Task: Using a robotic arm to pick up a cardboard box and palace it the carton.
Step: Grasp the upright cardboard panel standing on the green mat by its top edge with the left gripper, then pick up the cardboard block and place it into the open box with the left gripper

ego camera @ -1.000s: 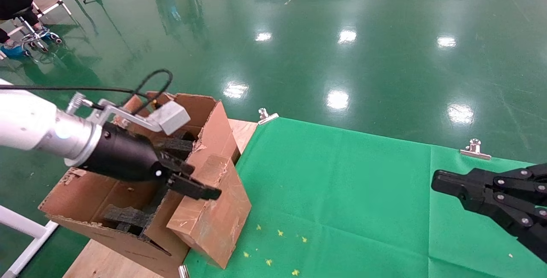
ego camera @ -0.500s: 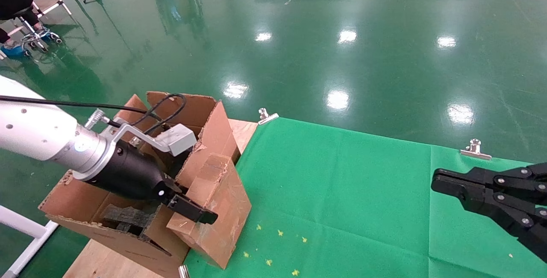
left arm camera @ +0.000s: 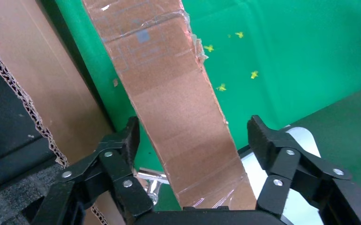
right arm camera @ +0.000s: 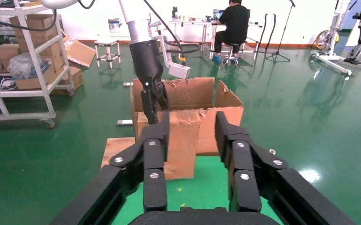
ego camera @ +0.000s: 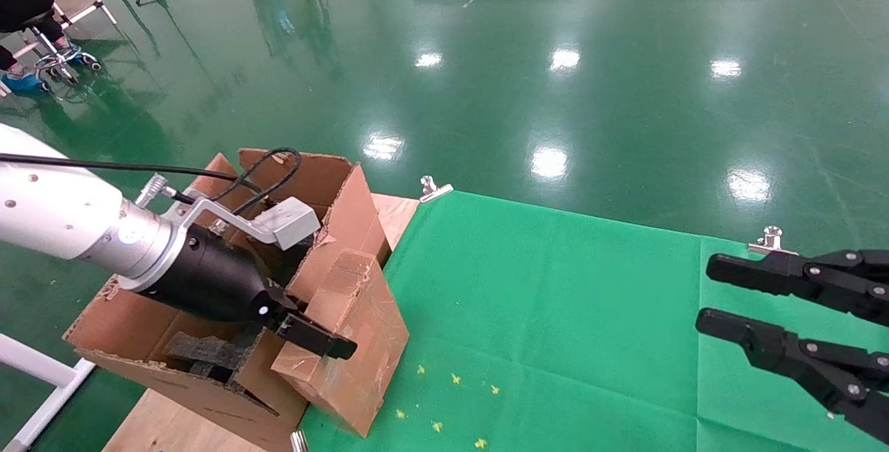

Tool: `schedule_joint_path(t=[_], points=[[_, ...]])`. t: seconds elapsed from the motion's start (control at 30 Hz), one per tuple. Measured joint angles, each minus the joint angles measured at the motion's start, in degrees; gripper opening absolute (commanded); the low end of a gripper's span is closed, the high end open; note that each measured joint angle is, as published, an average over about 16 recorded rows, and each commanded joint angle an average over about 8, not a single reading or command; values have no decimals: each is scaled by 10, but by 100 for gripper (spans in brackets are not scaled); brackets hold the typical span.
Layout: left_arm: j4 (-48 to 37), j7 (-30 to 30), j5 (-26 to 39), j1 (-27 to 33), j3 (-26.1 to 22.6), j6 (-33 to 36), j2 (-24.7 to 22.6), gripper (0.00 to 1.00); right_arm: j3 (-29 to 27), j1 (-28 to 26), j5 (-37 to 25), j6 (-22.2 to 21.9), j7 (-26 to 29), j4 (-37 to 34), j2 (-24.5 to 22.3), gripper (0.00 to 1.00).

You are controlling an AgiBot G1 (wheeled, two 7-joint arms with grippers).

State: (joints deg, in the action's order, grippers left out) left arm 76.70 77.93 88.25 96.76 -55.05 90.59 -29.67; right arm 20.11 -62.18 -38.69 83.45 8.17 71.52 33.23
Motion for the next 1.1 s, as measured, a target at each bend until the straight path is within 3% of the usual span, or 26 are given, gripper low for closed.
schedule_joint_path(t=[0.7, 1.1], points=[[-2, -9, -7, 3, 9, -7, 2, 0, 0, 0, 0, 0, 0, 0, 0, 100], [-9, -79, -44, 89, 72, -43, 35, 0, 0, 0, 0, 0, 0, 0, 0, 100]])
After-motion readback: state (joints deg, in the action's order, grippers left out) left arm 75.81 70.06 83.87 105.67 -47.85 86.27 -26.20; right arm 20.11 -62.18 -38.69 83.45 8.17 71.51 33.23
